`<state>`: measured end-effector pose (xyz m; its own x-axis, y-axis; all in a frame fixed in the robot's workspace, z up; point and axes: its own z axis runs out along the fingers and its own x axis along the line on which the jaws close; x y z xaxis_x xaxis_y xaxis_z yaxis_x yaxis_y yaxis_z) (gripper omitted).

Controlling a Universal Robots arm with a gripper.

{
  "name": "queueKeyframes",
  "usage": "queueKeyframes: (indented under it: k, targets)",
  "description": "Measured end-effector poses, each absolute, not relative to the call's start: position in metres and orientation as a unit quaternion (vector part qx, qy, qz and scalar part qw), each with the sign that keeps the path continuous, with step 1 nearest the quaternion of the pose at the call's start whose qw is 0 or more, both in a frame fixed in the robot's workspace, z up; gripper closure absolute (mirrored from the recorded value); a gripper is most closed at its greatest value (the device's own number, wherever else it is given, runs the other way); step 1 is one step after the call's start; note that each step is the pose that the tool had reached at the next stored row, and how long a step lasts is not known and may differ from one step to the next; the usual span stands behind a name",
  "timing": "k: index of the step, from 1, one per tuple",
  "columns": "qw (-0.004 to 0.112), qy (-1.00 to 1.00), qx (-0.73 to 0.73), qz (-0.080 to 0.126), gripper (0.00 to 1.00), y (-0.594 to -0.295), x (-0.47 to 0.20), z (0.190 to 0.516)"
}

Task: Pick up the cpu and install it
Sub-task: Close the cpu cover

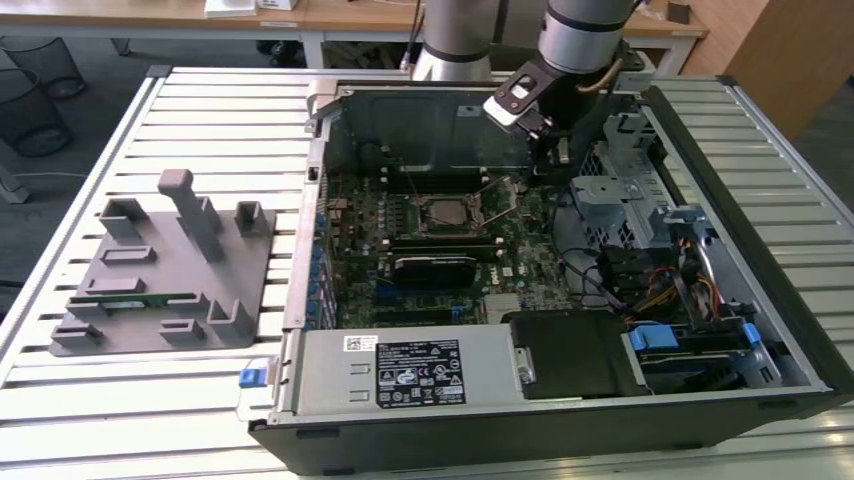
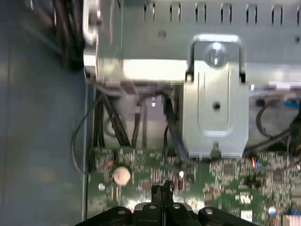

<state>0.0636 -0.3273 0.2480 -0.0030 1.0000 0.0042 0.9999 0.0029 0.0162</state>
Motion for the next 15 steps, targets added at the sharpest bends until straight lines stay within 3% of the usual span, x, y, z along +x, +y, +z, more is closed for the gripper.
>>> queueKeyframes:
  k: [15]
  targets:
    - [0.004, 0.708, 0.706, 0.007, 0.89, -0.327, 0.079, 0.248]
